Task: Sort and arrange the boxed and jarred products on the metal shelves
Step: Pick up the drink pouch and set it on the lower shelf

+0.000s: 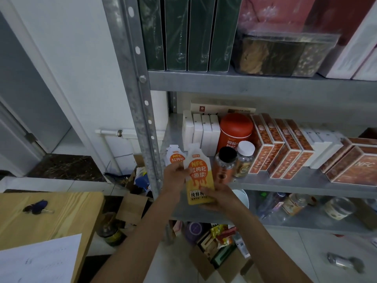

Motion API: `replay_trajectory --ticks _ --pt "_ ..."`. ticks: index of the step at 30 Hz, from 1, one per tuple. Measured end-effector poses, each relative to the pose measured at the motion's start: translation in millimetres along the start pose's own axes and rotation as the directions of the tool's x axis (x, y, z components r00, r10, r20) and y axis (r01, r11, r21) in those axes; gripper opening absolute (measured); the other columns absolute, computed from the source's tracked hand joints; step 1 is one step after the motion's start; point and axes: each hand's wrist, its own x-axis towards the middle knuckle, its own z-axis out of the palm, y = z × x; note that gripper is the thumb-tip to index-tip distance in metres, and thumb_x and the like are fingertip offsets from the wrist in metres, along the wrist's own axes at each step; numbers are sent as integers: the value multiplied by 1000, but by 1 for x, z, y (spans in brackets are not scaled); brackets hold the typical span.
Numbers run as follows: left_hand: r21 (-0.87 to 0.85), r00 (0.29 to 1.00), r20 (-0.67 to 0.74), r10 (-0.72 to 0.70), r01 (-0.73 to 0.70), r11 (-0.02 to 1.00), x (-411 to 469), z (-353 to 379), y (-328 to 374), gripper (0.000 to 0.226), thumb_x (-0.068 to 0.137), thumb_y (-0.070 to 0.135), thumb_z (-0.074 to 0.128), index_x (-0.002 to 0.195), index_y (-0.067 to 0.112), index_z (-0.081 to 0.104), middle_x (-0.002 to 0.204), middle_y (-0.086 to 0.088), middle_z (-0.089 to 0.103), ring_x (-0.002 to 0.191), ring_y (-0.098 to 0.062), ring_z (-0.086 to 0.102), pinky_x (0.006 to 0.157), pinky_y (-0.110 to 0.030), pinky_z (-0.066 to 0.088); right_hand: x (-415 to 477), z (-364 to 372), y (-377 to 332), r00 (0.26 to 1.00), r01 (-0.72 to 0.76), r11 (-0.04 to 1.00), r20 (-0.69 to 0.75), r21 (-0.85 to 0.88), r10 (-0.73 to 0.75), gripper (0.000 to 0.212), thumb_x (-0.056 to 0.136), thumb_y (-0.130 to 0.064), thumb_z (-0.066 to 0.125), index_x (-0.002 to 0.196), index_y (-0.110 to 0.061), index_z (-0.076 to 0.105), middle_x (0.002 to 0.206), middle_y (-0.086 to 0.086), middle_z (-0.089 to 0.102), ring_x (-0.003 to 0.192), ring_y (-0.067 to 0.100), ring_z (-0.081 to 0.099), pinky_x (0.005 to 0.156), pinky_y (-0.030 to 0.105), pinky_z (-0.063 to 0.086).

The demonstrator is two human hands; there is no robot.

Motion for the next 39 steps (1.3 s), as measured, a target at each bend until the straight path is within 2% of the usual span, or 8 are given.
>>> replay_trajectory --ticks 3,5,8,12,29,33,36,39 --pt "239 940 32 340 -337 911 4 1 -13 12 95 3 56 84 4 61 100 -23 68 95 -37 65 86 -50 54 8 -8 11 998 -33 995 -49 93 37 23 89 -9 68 111 -7 65 112 14 71 105 29 66 86 42 57" --pt "609 804 186 564 -545 577 16 -5 -28 20 98 15 47 109 5 61 112 -16 65 104 -31 62 89 -40 50 14 -9 14 994 -52 991 -89 120 63 26 89 -6 67 115 -5 64 113 15 70 106 31 65 85 41 56" --pt "872 819 448 359 -489 30 39 -13 -45 65 99 15 40 155 8 7 162 -14 9 150 -27 8 121 -35 6 19 -7 18 986 -111 985 -113 130 126 20 89 -3 66 109 -1 65 108 16 70 98 28 66 81 38 57" --pt "871 873 469 133 -433 -230 48 -15 -53 75 100 19 37 152 8 -17 162 -12 -16 149 -27 -16 120 -39 -9 29 1 17 973 -149 966 -145 213 182 26 89 0 65 115 5 62 100 14 69 90 25 65 61 28 54" --pt "741 735 668 114 -643 -195 62 -45 -38 69 99 4 44 156 15 7 164 -2 4 151 -22 1 121 -38 10 58 23 22 932 -17 953 -342 302 125 10 97 -14 58 94 -7 64 100 18 71 91 29 68 87 45 56" --pt "733 721 674 158 -630 -256 52 -47 -32 67 97 3 46 154 11 13 162 -9 13 150 -28 8 121 -41 12 55 23 24 907 -17 977 -408 214 105 12 97 -18 58 95 -10 67 84 7 74 79 22 70 70 33 59" --pt "643 541 765 351 -680 -352 41 -51 -23 67 67 11 85 128 3 59 129 -20 60 120 -33 59 98 -43 51 51 24 29 848 4 999 -529 -46 -28 14 98 -20 57 91 -17 68 91 9 69 90 28 65 86 43 54" --pt "602 376 764 524 -706 -372 35 -54 -11 63 44 19 97 102 7 75 96 -13 74 82 -27 73 63 -36 61 47 29 35 817 44 981 -558 -190 -145 16 97 -17 56 101 -8 69 94 10 66 87 25 58 70 31 46"
